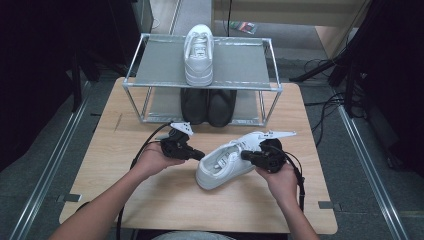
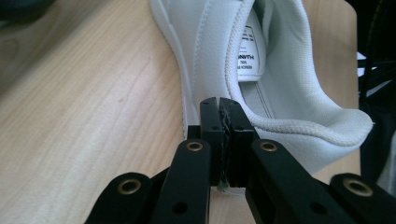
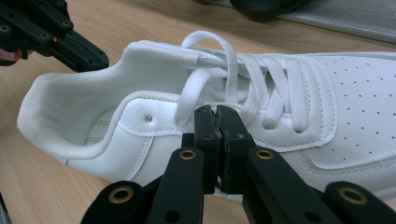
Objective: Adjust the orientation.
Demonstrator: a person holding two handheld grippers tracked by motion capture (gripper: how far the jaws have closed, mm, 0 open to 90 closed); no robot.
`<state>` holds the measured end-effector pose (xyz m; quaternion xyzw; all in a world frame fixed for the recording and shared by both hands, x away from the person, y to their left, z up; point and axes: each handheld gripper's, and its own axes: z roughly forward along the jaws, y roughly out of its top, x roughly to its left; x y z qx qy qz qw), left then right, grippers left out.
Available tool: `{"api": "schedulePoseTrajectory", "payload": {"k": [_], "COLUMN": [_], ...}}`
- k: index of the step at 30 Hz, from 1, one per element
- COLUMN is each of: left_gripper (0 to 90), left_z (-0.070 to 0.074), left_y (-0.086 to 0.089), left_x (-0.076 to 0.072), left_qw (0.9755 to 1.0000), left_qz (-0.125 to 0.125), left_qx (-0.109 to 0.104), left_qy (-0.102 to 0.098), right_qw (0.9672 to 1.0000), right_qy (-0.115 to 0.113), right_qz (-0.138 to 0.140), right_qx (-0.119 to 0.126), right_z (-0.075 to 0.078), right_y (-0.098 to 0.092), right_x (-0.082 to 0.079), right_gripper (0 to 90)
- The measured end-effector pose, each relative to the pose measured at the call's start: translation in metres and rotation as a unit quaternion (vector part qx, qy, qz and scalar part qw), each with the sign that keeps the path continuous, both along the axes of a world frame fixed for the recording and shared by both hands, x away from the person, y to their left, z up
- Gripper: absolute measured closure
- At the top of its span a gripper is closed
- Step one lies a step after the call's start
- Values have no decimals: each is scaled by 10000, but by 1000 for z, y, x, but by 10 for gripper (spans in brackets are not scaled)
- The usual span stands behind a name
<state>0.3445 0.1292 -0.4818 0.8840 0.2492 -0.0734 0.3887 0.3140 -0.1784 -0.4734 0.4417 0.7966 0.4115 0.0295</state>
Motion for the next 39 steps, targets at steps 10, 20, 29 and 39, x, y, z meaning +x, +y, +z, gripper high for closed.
{"api": "schedulePoseTrajectory", "payload": {"k": [10, 20, 29, 39], "left_gripper": [900, 900, 899, 894], "left_z": [0, 3, 2, 1], "left_y": [-2, -6, -17, -31], "left_x": [-14, -31, -45, -53], "left_qw": [9999, 9996, 9989, 9979], "left_qz": [-125, -245, -454, -616], "left_qx": [29, -141, -142, -181], "left_qy": [22, 11, -4, 26], "right_qw": [10000, 9998, 9997, 9997], "right_qy": [7, 91, 108, 132], "right_qz": [47, 160, 232, 198], "right_qx": [-55, -35, -19, 16], "right_z": [-5, -6, -6, -5], "right_y": [6, 12, 15, 13], "right_x": [4, 9, 14, 14], "right_gripper": [890, 895, 900, 897]}}
